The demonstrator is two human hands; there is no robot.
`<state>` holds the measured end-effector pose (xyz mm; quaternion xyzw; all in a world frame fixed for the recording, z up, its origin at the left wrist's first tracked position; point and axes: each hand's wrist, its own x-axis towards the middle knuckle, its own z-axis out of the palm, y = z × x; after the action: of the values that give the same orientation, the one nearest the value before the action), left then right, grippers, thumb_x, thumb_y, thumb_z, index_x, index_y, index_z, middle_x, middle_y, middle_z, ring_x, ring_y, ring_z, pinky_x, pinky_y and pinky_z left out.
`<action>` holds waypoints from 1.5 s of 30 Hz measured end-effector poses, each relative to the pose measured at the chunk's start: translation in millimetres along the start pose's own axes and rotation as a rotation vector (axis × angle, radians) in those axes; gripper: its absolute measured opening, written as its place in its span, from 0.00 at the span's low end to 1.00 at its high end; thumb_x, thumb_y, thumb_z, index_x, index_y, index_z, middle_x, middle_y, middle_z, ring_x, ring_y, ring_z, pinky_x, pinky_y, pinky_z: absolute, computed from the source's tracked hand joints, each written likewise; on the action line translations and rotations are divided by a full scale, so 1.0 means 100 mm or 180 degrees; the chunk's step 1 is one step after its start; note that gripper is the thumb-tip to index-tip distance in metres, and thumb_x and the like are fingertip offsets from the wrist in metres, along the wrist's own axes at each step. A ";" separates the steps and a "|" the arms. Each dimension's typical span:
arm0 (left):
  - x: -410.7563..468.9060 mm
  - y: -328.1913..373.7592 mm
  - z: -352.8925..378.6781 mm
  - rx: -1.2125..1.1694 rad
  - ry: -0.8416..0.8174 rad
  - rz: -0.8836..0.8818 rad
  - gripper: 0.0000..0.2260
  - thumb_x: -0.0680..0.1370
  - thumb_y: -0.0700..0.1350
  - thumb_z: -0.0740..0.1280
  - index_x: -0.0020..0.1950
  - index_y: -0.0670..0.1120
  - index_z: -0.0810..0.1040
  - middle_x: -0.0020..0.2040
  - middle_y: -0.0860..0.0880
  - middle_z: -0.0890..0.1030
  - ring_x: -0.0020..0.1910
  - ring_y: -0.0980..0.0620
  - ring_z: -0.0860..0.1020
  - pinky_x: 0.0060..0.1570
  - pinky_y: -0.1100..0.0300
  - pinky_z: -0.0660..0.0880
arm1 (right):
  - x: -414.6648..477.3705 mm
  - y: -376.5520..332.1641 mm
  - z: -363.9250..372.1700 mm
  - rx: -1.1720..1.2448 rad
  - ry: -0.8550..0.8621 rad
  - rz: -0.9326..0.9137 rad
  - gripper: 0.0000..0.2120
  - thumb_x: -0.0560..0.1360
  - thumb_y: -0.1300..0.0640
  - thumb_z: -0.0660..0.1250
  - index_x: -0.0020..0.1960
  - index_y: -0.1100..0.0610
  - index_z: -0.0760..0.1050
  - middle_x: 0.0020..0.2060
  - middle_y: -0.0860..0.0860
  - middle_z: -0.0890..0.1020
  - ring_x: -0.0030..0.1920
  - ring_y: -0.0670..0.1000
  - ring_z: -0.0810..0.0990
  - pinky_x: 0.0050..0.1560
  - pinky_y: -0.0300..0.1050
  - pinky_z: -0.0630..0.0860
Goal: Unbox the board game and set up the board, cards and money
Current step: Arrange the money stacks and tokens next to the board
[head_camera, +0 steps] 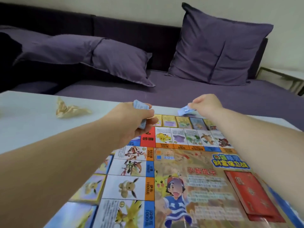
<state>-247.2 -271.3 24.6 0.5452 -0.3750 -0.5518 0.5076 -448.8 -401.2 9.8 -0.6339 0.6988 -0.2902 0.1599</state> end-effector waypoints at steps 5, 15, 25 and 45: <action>-0.01 -0.02 -0.08 -0.0487 -0.0017 -0.0227 0.07 0.80 0.39 0.59 0.52 0.39 0.75 0.42 0.43 0.81 0.29 0.53 0.82 0.29 0.61 0.80 | -0.04 0.07 0.01 -0.0427 0.0034 -0.0014 0.16 0.77 0.48 0.65 0.58 0.58 0.79 0.59 0.54 0.79 0.60 0.57 0.75 0.60 0.50 0.72; -0.63 0.12 -0.43 -0.0317 0.0085 0.0067 0.04 0.78 0.36 0.64 0.50 0.41 0.76 0.41 0.44 0.84 0.34 0.55 0.83 0.32 0.64 0.79 | -1.31 -1.00 -0.17 0.1070 -0.1826 -0.0531 0.19 0.72 0.40 0.67 0.47 0.56 0.82 0.38 0.46 0.82 0.36 0.47 0.73 0.40 0.41 0.69; -1.31 0.35 -1.23 0.0033 0.0576 0.0108 0.04 0.76 0.39 0.68 0.44 0.48 0.78 0.40 0.47 0.80 0.37 0.54 0.76 0.31 0.67 0.74 | -2.21 -1.82 0.12 0.1566 -0.2457 -0.0373 0.08 0.73 0.50 0.71 0.39 0.53 0.77 0.42 0.48 0.83 0.35 0.45 0.72 0.35 0.38 0.67; -1.57 0.32 -1.82 -0.0471 0.1200 -0.0059 0.05 0.79 0.37 0.63 0.50 0.46 0.75 0.42 0.47 0.76 0.33 0.55 0.76 0.25 0.66 0.74 | -2.05 -1.98 0.88 -0.0661 -0.1749 -0.0640 0.11 0.76 0.54 0.63 0.44 0.62 0.74 0.35 0.54 0.75 0.32 0.50 0.69 0.30 0.40 0.63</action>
<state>-80.8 -100.4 67.2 0.6034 -0.2267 -0.4707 0.6024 -210.4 -223.6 32.2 -0.7676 0.5891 -0.0493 0.2477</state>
